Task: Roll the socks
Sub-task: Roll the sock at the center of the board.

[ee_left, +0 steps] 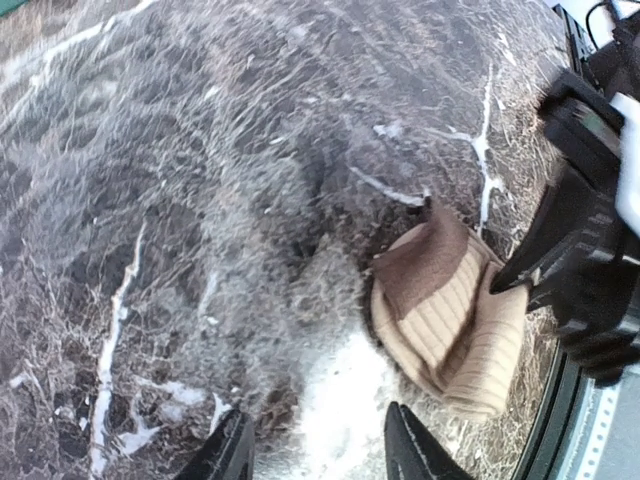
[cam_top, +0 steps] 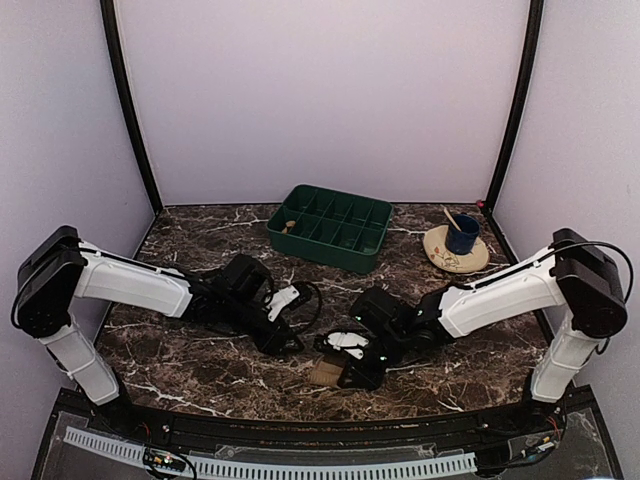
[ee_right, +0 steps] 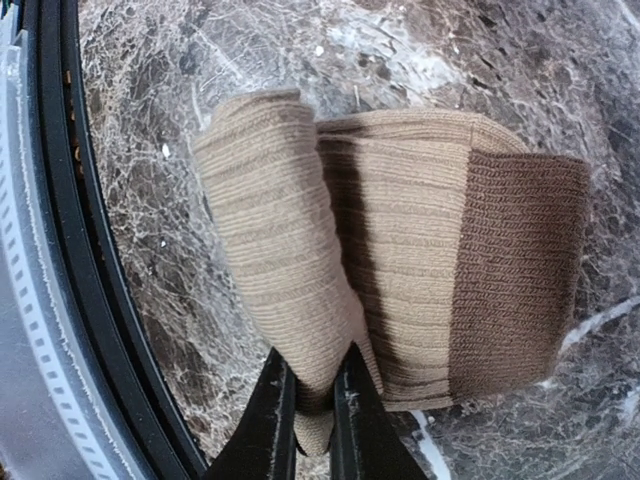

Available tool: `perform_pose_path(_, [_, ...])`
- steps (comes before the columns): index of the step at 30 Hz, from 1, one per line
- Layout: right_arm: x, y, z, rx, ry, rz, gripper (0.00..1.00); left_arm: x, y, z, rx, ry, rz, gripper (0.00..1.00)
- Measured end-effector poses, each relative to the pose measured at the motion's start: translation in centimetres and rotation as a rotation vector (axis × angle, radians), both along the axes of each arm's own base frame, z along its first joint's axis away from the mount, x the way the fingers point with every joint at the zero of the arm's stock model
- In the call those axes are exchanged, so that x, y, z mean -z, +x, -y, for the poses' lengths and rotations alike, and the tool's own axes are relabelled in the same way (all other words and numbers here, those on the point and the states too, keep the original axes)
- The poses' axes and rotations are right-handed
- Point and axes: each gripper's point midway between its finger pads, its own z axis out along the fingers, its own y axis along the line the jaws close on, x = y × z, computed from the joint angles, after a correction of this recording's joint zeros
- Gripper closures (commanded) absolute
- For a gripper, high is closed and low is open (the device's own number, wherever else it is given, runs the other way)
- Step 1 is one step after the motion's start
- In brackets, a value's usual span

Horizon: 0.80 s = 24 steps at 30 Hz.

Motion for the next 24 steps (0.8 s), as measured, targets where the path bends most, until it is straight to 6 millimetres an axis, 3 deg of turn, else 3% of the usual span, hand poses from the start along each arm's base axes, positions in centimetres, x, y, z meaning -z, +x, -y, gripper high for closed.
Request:
perform_pose_path(6, [0.0, -0.4, -0.3, -0.021, 0.014, -0.101, 1.0, -0.6, -1.2, 0.9, 0.021, 0.026, 0.135, 0.52])
perform_pose_path(8, [0.0, -0.7, -0.4, -0.032, 0.02, -0.132, 1.0, -0.5, -2.6, 1.6, 0.059, 0.038, 0.168, 0.52])
perform_pose_path(12, [0.0, -1.0, -0.4, -0.038, 0.032, -0.191, 1.0, -0.1, -3.9, 1.2, 0.08, 0.062, 0.225, 0.5])
perform_pose_path(16, [0.0, -1.1, -0.3, -0.042, 0.04, -0.242, 1.0, -1.0, -4.8, 0.9, 0.104, 0.053, 0.292, 0.5])
perform_pose_path(20, [0.0, -1.3, -0.4, -0.05, 0.044, -0.281, 1.0, -2.0, -5.9, 1.9, 0.162, 0.026, 0.345, 0.49])
perform_pose_path(24, [0.0, -1.6, -0.5, -0.058, 0.045, -0.31, 1.0, -1.6, -7.5, 2.7, 0.238, 0.034, 0.37, 0.47])
